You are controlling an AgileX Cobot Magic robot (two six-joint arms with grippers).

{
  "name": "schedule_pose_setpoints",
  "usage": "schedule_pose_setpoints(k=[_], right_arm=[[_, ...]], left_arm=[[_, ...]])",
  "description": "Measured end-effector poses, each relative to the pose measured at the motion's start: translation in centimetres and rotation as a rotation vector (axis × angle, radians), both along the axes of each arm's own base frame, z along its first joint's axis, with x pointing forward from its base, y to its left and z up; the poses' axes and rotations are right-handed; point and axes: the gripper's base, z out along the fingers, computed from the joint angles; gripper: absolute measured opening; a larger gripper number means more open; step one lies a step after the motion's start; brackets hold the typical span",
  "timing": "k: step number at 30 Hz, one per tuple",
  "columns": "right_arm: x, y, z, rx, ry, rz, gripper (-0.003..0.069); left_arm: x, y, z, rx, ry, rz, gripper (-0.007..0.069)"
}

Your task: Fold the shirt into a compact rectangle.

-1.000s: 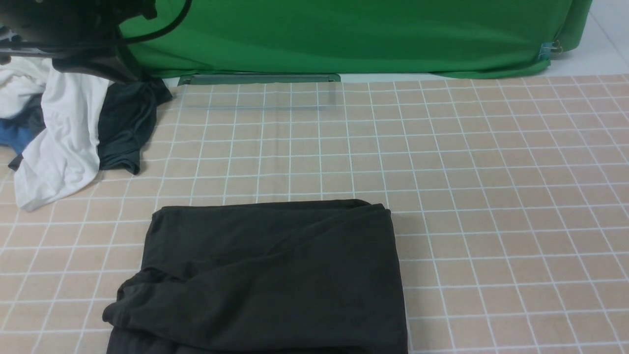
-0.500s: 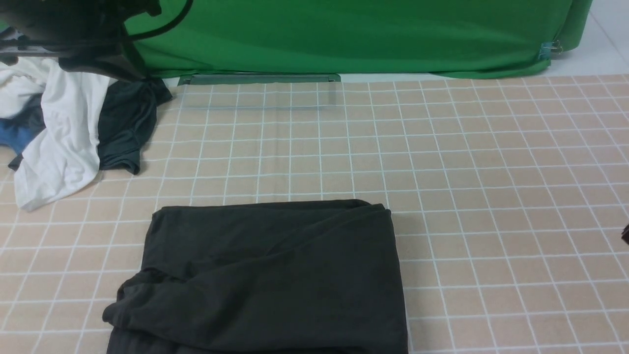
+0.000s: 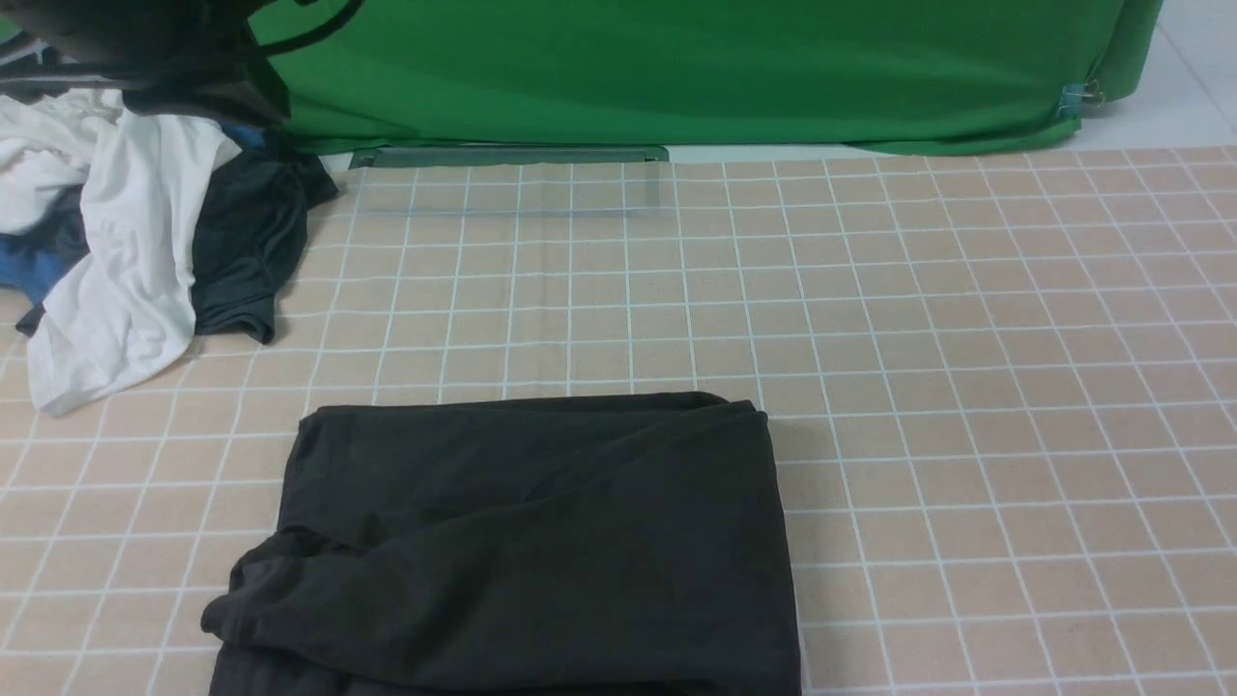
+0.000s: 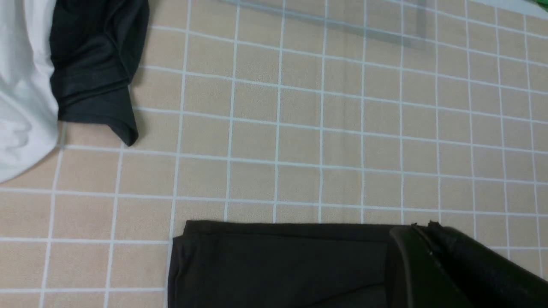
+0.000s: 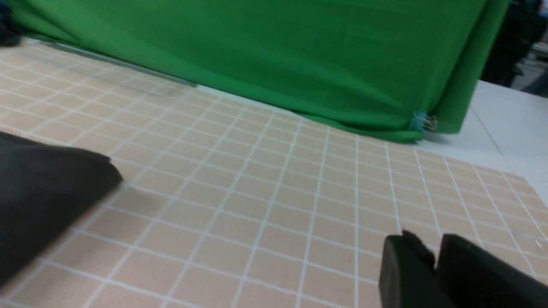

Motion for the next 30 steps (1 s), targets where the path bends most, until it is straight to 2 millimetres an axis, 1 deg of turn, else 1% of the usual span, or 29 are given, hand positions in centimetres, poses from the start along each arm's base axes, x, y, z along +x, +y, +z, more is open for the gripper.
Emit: schedule_pose_setpoints(k=[2, 6, 9, 11, 13, 14, 17, 19, 21, 22, 24, 26, 27, 28, 29, 30], right_arm=[[0.0, -0.2, -0.3, -0.010, 0.032, -0.030, 0.0144], [-0.1, -0.2, -0.4, -0.014, 0.038, -0.036, 0.0146], [-0.1, -0.2, -0.4, -0.014, 0.038, -0.036, 0.0146], [-0.1, -0.2, -0.4, -0.015, 0.039, -0.036, 0.0148], [-0.1, -0.2, -0.4, -0.015, 0.039, -0.036, 0.0153], [-0.1, -0.2, -0.4, -0.015, 0.040, -0.036, 0.0158], [-0.1, -0.2, -0.4, -0.015, 0.042, -0.036, 0.0165], [-0.1, -0.2, -0.4, -0.015, 0.042, -0.036, 0.0172], [-0.1, -0.2, -0.4, -0.015, 0.042, -0.036, 0.0180], [-0.1, -0.2, -0.4, -0.015, 0.042, -0.036, 0.0185], [-0.1, -0.2, -0.4, -0.015, 0.042, -0.036, 0.0192], [-0.1, -0.2, -0.4, -0.015, 0.042, -0.036, 0.0197], [-0.1, -0.2, -0.4, -0.015, 0.043, -0.036, 0.0197], [-0.1, -0.2, -0.4, -0.015, 0.042, -0.036, 0.0198], [-0.1, -0.2, -0.4, -0.015, 0.042, -0.036, 0.0198], [-0.1, -0.2, -0.4, -0.015, 0.043, -0.036, 0.0199]], left_arm=[[-0.1, 0.0, 0.0, 0.003, 0.013, -0.005, 0.0016], [-0.7, 0.0, 0.5, 0.011, 0.057, -0.019, 0.0016], [-1.3, 0.0, 1.8, 0.014, 0.044, -0.029, 0.0016], [-2.2, 0.1, 3.0, 0.015, 0.002, -0.042, 0.0016], [-3.5, 0.1, 4.1, 0.016, -0.038, -0.065, 0.0016], [-4.7, 0.0, 4.8, -0.002, -0.065, -0.084, 0.0016], [-8.0, -0.2, 5.2, -0.038, -0.090, -0.136, 0.0016], [-11.4, -0.3, 4.0, -0.077, -0.080, -0.168, 0.0016], [-13.4, -0.2, 2.9, -0.100, -0.098, -0.160, 0.0016], [-15.5, 0.0, 1.5, -0.126, -0.132, -0.145, 0.0016], [-17.6, 0.1, -0.2, -0.165, -0.208, -0.127, 0.0016], [-20.0, 0.4, -2.9, -0.199, -0.345, -0.105, 0.0016], [-20.8, 0.5, -4.1, -0.211, -0.370, -0.095, 0.0016], [-21.7, 0.8, -5.2, -0.217, -0.442, -0.070, 0.0016], [-21.9, 0.9, -6.0, -0.217, -0.459, -0.054, 0.0016], [-22.6, 1.3, -7.2, -0.211, -0.519, -0.026, 0.0016]])
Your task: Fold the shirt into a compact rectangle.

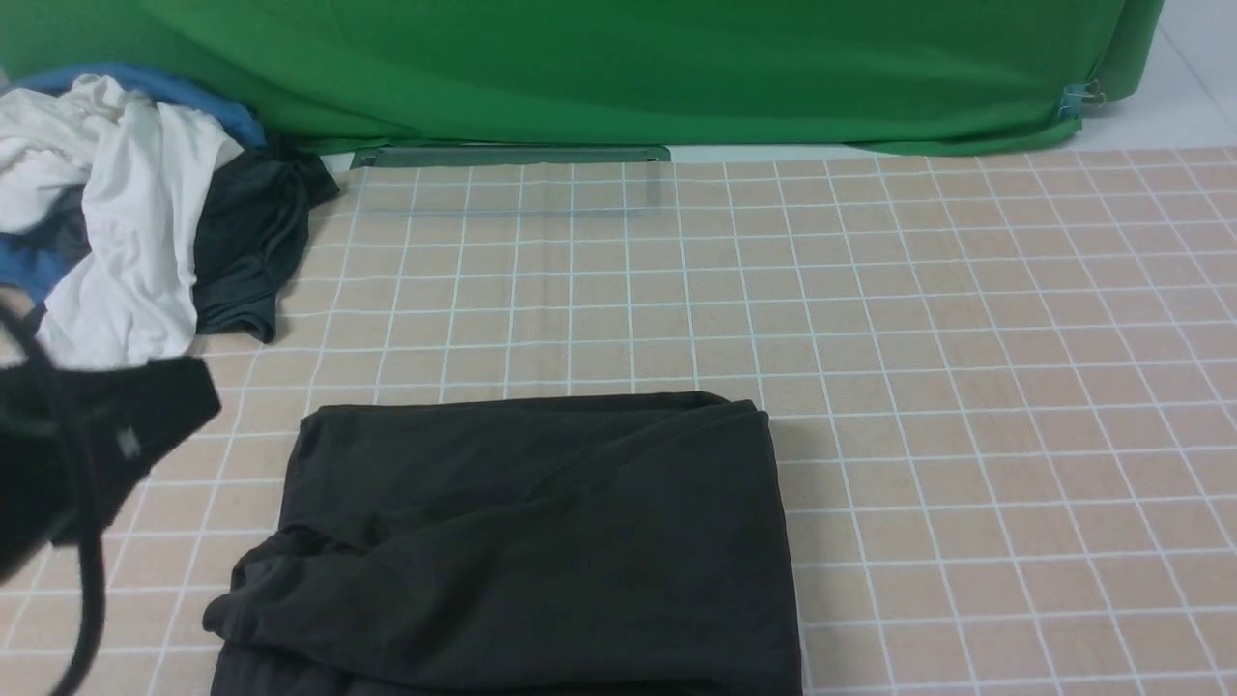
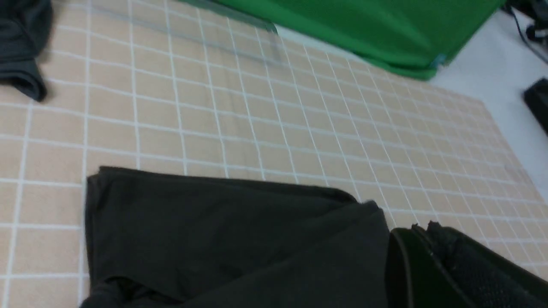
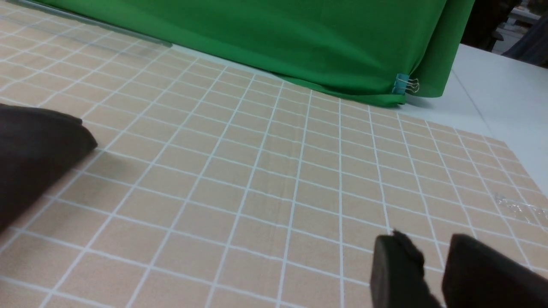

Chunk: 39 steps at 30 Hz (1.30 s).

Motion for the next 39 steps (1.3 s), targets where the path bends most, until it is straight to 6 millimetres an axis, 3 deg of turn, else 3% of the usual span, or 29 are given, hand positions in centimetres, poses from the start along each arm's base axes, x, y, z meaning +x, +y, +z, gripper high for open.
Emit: schedule_pose_setpoints(k=[7, 15, 22, 25, 31, 39], right_arm=[[0.0, 0.0, 0.0, 0.000, 0.000, 0.000, 0.0213], [0.0, 0.0, 0.0, 0.000, 0.000, 0.000, 0.0217], [0.0, 0.0, 0.0, 0.000, 0.000, 0.000, 0.0218], [0.0, 0.0, 0.0, 0.000, 0.000, 0.000, 0.0225], [0.0, 0.0, 0.0, 0.001, 0.000, 0.000, 0.0230], [0.0, 0.0, 0.0, 0.001, 0.000, 0.000, 0.0236]], left_arm=[[-2.5, 1.4, -2.6, -0.022, -0.259, 0.135, 0.0017], [-2.7, 1.9, -4.0, 0.190, -0.267, 0.137, 0.0017], [-2.8, 2.0, -5.0, 0.265, -0.210, 0.116, 0.0017], [-3.1, 2.4, -6.8, 0.238, -0.231, 0.170, 0.0017], [-3.8, 2.9, -12.7, 0.139, -0.209, 0.242, 0.0017], [-4.2, 3.0, -13.7, 0.179, -0.211, 0.249, 0.0017]])
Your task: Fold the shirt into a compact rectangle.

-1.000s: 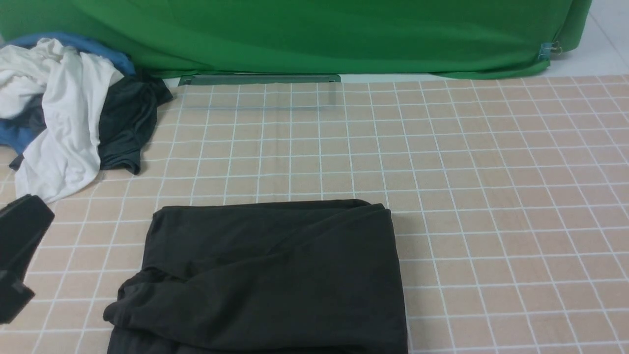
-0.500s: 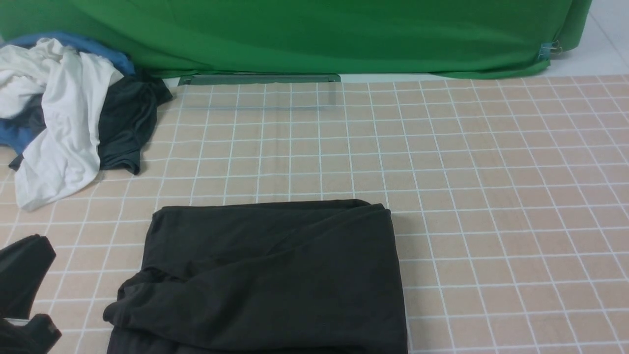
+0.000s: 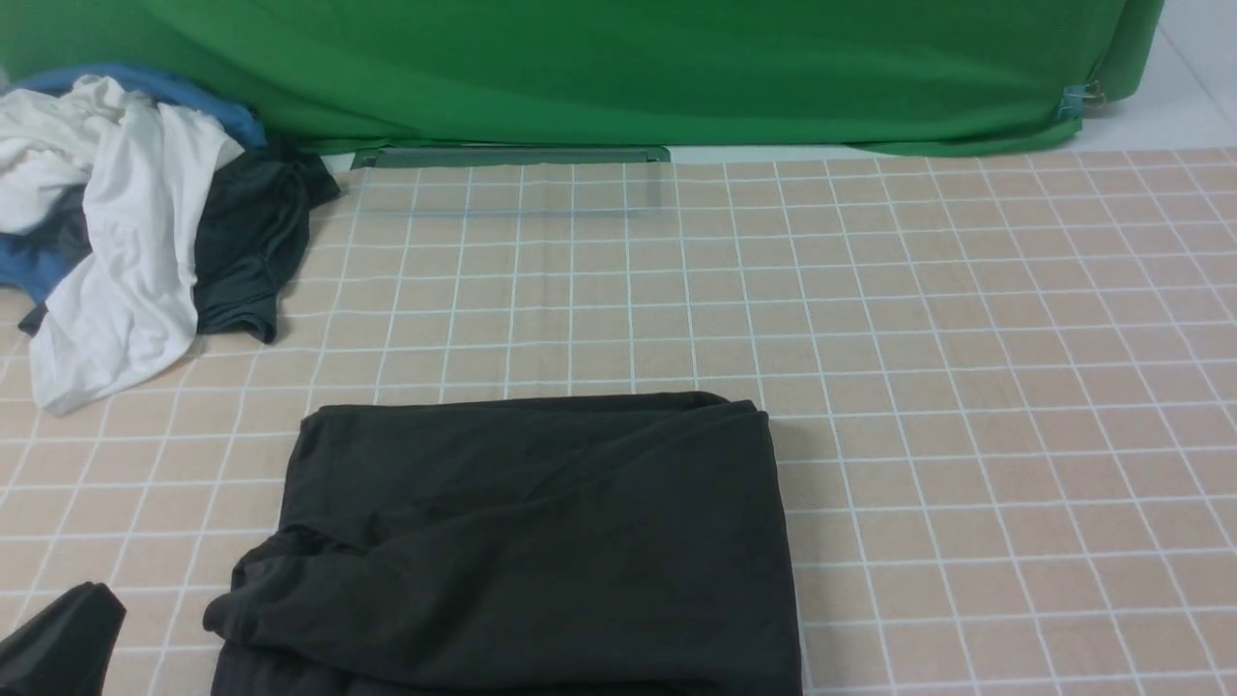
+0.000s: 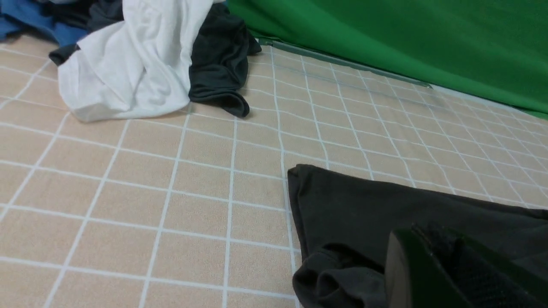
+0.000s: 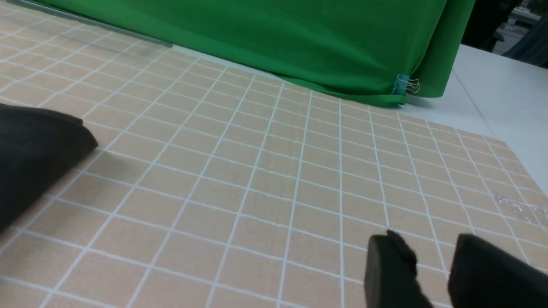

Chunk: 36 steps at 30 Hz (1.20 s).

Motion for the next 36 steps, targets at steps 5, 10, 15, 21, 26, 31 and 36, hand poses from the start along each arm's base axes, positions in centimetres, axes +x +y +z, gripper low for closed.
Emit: schedule_pose_setpoints(k=[5, 10, 15, 21, 26, 31, 36], right_arm=[[0.00, 0.00, 0.00, 0.000, 0.000, 0.000, 0.0237], [0.00, 0.00, 0.00, 0.000, 0.000, 0.000, 0.0237], [0.00, 0.00, 0.00, 0.000, 0.000, 0.000, 0.0238], [0.00, 0.00, 0.00, 0.000, 0.000, 0.000, 0.0238], [0.00, 0.00, 0.00, 0.000, 0.000, 0.000, 0.0238], [0.00, 0.00, 0.00, 0.002, 0.000, 0.000, 0.0238], [0.00, 0.00, 0.00, 0.003, 0.000, -0.001, 0.0238]], left_arm=[[0.01, 0.19, 0.00, 0.003, 0.000, 0.034, 0.0017], [0.01, 0.57, 0.00, 0.004, 0.000, 0.101, 0.0017], [0.01, 0.60, 0.00, 0.004, 0.000, 0.108, 0.0017], [0.01, 0.60, 0.00, 0.004, 0.000, 0.108, 0.0017], [0.01, 0.60, 0.00, 0.004, 0.000, 0.108, 0.0017], [0.01, 0.60, 0.00, 0.004, 0.000, 0.108, 0.0017], [0.01, 0.60, 0.00, 0.004, 0.000, 0.108, 0.0017]])
